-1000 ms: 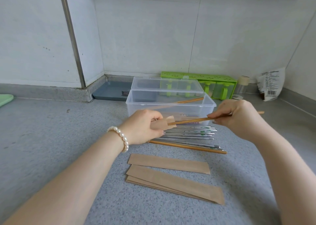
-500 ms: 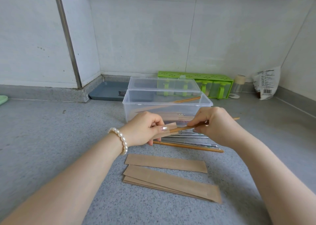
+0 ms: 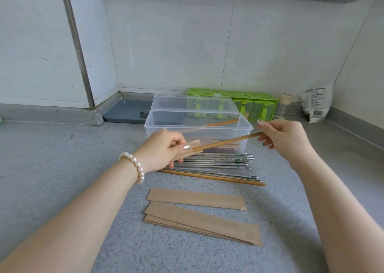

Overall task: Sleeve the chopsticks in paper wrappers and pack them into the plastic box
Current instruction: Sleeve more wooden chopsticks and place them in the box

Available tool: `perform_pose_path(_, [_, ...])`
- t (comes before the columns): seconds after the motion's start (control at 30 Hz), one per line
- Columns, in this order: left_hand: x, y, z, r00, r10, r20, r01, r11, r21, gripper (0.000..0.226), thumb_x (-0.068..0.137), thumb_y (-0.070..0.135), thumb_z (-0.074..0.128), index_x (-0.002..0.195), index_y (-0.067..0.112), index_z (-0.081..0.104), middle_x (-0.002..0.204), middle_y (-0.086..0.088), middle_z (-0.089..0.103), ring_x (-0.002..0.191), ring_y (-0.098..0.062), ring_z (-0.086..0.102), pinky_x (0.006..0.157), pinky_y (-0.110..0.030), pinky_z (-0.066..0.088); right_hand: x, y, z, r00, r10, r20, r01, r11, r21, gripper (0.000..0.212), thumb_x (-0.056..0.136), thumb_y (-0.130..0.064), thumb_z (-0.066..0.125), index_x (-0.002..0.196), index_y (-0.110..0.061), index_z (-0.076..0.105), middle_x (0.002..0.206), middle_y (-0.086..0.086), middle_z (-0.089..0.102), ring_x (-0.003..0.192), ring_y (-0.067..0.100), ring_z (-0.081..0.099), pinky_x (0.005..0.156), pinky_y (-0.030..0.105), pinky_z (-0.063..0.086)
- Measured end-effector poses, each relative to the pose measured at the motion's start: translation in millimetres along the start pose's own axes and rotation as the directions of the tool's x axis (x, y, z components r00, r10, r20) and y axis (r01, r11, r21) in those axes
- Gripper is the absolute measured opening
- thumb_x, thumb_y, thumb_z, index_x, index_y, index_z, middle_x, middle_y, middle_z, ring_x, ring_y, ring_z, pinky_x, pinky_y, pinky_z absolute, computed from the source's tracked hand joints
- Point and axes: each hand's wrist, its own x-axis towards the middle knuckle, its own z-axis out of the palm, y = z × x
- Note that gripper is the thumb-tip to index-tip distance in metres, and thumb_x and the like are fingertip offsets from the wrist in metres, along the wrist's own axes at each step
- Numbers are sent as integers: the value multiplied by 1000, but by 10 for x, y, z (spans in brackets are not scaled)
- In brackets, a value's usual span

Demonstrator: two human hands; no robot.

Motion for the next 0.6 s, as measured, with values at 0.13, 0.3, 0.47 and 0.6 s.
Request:
perform_pose_path(0.13, [-1, 2, -21, 1000, -4, -12, 4, 999, -32, 21, 94, 21, 50, 76, 27, 56, 70, 8, 67, 48, -6, 58, 49, -16, 42, 13, -1, -20, 999, 30, 44, -38, 977, 210, 17, 92, -10, 55, 83, -9, 69, 64, 9, 62, 54, 16, 50, 56, 25, 44])
perform_pose_path(0.3, [-10, 26, -1, 1000, 7, -10, -7, 999, -46, 19, 93, 21, 51, 76, 27, 58, 72, 7, 68, 49, -5, 59, 50, -13, 44, -7, 3, 6, 985, 29, 169, -82, 945, 317, 19, 89, 0, 56, 106, -8, 59, 64, 12, 60, 56, 20, 50, 57, 28, 43])
perform_pose_path(0.47, [-19, 40, 20, 1000, 8, 14, -7, 999, -47, 18, 93, 20, 52, 77, 23, 60, 72, 5, 70, 49, -7, 61, 58, -23, 52, -80, -23, 118, 925, -32, 378, -70, 965, 254, 23, 87, 1, 58, 109, -8, 59, 68, 12, 67, 58, 20, 58, 58, 26, 49])
perform_pose_path(0.6, [-29, 55, 55, 999, 11, 47, -9, 999, -39, 17, 93, 20, 52, 78, 21, 61, 72, 5, 70, 48, -7, 59, 61, -28, 52, -125, -33, 209, 872, -43, 488, -57, 980, 188, 20, 89, 2, 56, 105, -9, 61, 68, 11, 70, 60, 21, 61, 63, 29, 51])
